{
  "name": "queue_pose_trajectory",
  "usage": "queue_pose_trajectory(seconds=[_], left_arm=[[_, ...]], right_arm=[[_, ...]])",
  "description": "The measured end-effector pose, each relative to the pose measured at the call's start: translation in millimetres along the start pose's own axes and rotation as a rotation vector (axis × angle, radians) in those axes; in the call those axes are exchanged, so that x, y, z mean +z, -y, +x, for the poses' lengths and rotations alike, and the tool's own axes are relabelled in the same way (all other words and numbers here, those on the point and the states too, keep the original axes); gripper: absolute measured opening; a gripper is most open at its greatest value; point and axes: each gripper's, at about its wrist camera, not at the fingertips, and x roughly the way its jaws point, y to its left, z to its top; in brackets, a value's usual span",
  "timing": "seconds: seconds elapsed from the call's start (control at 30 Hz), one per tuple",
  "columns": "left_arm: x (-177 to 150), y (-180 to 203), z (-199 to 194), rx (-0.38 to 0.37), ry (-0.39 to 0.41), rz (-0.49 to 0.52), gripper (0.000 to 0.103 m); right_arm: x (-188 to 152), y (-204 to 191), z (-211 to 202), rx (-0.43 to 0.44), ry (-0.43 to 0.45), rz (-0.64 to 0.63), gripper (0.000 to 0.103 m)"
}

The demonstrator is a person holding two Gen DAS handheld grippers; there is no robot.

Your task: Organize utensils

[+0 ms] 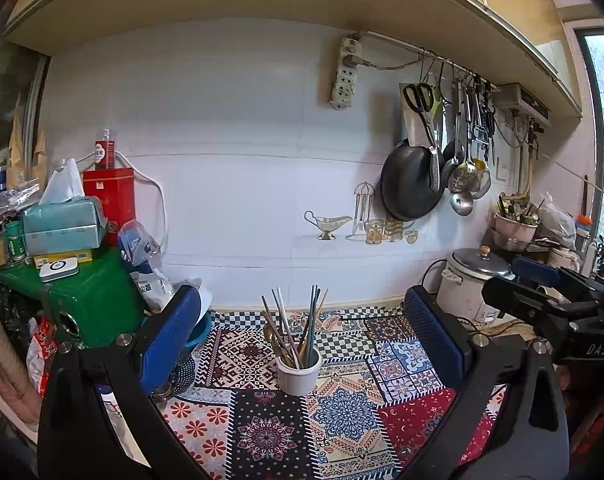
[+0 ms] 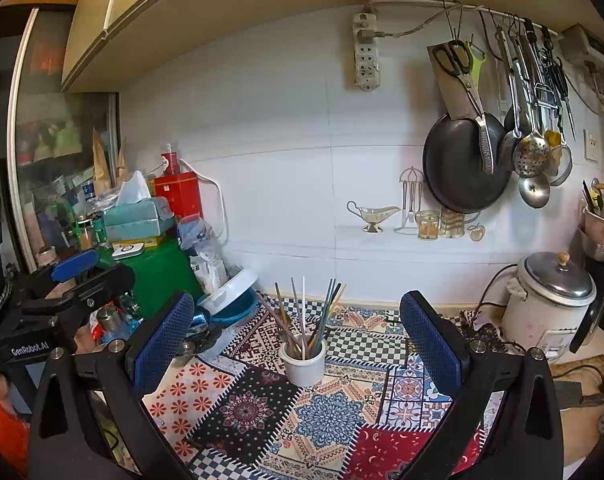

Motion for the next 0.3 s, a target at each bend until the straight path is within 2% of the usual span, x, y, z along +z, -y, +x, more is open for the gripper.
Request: queue_pose_trajectory(seconds=[0.3], left_arm=[[2.1, -9.3, 7.0, -0.015, -0.002, 0.001, 0.102]], right_arm=[[1.8, -5.7, 7.9, -0.002, 0.002, 0.0, 0.102]])
